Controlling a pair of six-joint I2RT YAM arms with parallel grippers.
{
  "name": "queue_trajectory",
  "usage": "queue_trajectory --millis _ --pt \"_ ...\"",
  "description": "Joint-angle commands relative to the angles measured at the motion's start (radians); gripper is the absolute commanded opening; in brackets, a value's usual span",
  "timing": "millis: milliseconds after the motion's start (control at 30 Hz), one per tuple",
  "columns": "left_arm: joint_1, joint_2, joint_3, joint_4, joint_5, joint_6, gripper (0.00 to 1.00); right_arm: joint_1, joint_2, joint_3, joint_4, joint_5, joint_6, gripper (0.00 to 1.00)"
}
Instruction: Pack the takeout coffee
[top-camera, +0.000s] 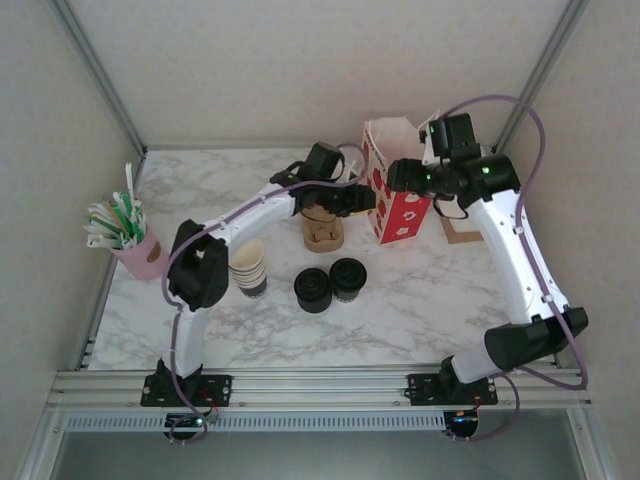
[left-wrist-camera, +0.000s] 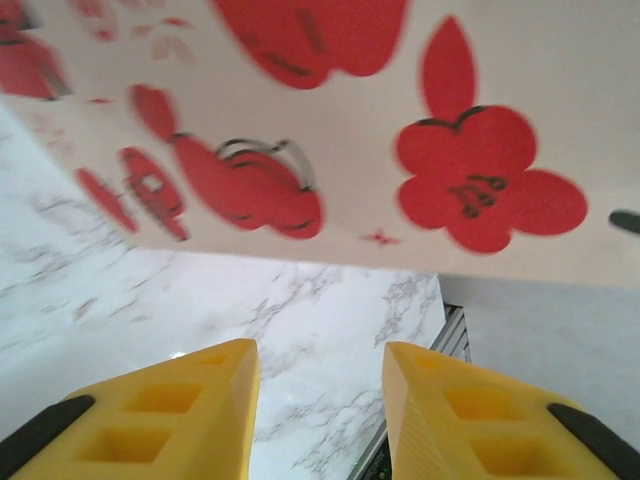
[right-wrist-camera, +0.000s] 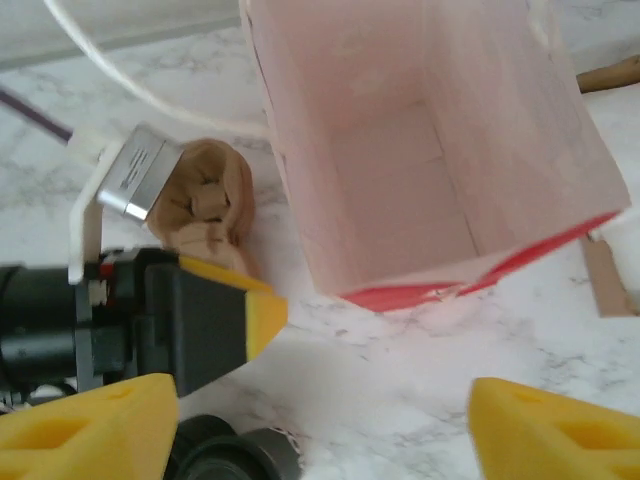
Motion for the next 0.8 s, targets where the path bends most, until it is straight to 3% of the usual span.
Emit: queue_trajectory --millis 0,400,767 --pt "0.045 -0.136 -0.052 0.042 -0.036 0.023 0.4 -0.006 0.064 0.092 -0.048 -0.023 -0.107 0.65" --pt "0.128 -0.277 -0.159 0.039 -0.071 0.054 0.47 -0.009 0.351 0.373 -0.173 -0.041 -0.186 0.42" --pt "0.158 -0.289 -0.19 0.063 -0.067 0.053 0.47 -0.006 0.397 0.377 -0.23 -0.034 -0.208 0.19"
